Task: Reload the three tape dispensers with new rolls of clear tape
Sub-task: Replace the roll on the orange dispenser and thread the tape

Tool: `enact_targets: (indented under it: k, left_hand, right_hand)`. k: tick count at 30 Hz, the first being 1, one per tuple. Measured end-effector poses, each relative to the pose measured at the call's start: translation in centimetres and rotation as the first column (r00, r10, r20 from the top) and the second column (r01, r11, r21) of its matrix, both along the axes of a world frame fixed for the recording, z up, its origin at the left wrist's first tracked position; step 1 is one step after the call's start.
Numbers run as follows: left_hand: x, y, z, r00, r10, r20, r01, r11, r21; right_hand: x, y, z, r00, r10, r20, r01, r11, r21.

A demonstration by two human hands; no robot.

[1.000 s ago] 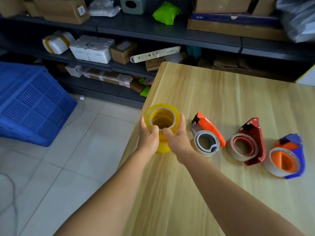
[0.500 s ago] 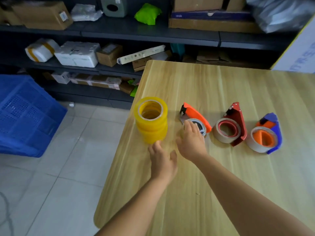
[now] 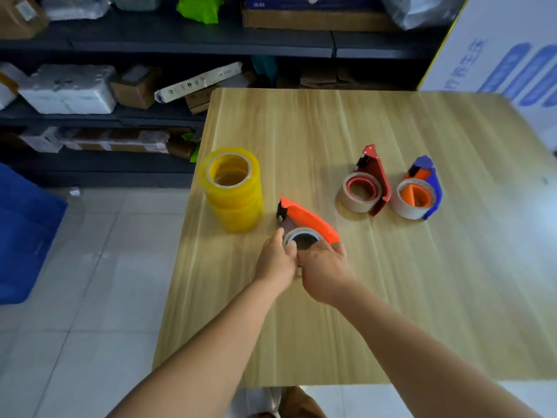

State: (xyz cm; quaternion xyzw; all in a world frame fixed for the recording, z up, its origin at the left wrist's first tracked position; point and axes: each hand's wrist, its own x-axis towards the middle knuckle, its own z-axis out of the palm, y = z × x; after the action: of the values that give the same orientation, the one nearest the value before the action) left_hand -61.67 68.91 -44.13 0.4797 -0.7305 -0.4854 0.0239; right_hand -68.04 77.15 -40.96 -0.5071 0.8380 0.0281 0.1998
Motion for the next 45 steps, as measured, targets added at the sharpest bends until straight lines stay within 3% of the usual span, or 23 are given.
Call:
enact_targets:
  k: [5, 10, 18, 21, 24, 29, 36, 41, 45]
  left_hand:
    - [1.5, 1.8, -0.9, 0.995, -0.098, 0.021, 0.099, 0.993, -0.065]
    - [2.2, 2.5, -0.9, 0.991, -0.128, 0.032, 0.131, 0.988, -0.086]
    - [0.8, 1.7, 0.1, 0.974, -0.168, 0.154, 0.189, 0.972, -0.138]
    - [0.7, 2.1, -0.2, 0.962, -0.179, 0.207, 0.202, 0.975, -0.095]
    - [0.1, 1.7, 0.2, 0.977, -0.148, 0.152, 0.167, 0.979, -0.118]
    - [-0.8, 1.5, 0.7, 0.970, -0.152, 0.188, 0.184, 0.968, -0.169]
    - [-1.4, 1.8, 0.5, 0.985, 0.079, 0.155, -0.054, 0.985, -0.161]
    - [-1.8, 2.1, 0.8, 0.978, 0.128, 0.165, -0.093, 0.975, -0.204]
    - [-1.7, 2.2, 0.6, 0.981, 0.168, 0.094, -0.153, 0.976, -0.155]
  right_hand:
    - [1.0, 2.9, -0.5, 0.990, -0.143, 0.015, 0.143, 0.977, -0.158]
    - [0.7, 4.8, -0.9, 0.978, -0.202, 0.041, 0.204, 0.978, -0.046]
    - [0.0, 5.3, -0.6, 0.925, -0.370, 0.089, 0.377, 0.922, -0.089]
    - [-1.1, 4.5, -0.2, 0.939, -0.333, 0.087, 0.343, 0.927, -0.153]
    - [-2.4, 4.0, -0.3, 0.969, -0.241, 0.061, 0.247, 0.960, -0.129]
    - [-3.6, 4.2, -1.1, 0.967, -0.239, 0.093, 0.252, 0.952, -0.174]
    - [-3.9, 4.1, -1.8, 0.963, -0.232, 0.140, 0.262, 0.928, -0.263]
    - [-3.8, 3.9, -2.0, 0.942, -0.268, 0.204, 0.323, 0.892, -0.317]
    - [-4.0, 3.4, -2.1, 0.944, -0.269, 0.194, 0.311, 0.921, -0.237]
